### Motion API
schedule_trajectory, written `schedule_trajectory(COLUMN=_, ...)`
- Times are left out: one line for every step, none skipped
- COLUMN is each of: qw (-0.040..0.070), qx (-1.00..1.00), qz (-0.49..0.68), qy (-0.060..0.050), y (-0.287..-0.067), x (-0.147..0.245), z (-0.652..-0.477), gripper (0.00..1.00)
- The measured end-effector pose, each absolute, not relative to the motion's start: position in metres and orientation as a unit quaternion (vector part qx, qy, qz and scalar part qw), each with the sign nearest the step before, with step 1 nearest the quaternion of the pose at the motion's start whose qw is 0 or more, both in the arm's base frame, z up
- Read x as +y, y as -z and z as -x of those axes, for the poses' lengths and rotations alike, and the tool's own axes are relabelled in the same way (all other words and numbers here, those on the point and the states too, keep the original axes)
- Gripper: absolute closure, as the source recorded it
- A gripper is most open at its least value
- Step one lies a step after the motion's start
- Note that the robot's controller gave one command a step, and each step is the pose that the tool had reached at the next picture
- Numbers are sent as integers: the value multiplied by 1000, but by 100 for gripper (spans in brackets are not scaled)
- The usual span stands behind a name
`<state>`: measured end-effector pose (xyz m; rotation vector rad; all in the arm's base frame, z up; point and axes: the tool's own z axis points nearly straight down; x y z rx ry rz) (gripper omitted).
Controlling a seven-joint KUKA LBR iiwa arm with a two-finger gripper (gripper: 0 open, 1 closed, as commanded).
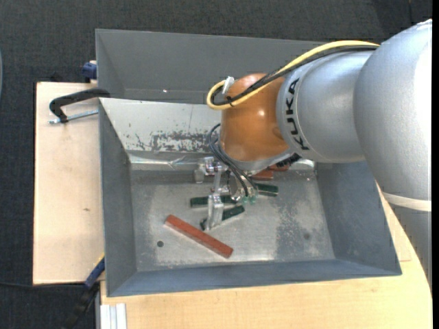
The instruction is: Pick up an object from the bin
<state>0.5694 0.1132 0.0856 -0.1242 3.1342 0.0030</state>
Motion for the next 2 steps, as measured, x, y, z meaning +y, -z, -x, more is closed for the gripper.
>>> schedule_trajectory(qw=0, qx=988, qz=153, qy=0, y=-72, x=101, z=-522, gripper=100)
schedule_trajectory(qw=2, qx=988, qz=153, qy=-1, y=-71, x=102, z=-522, gripper=0)
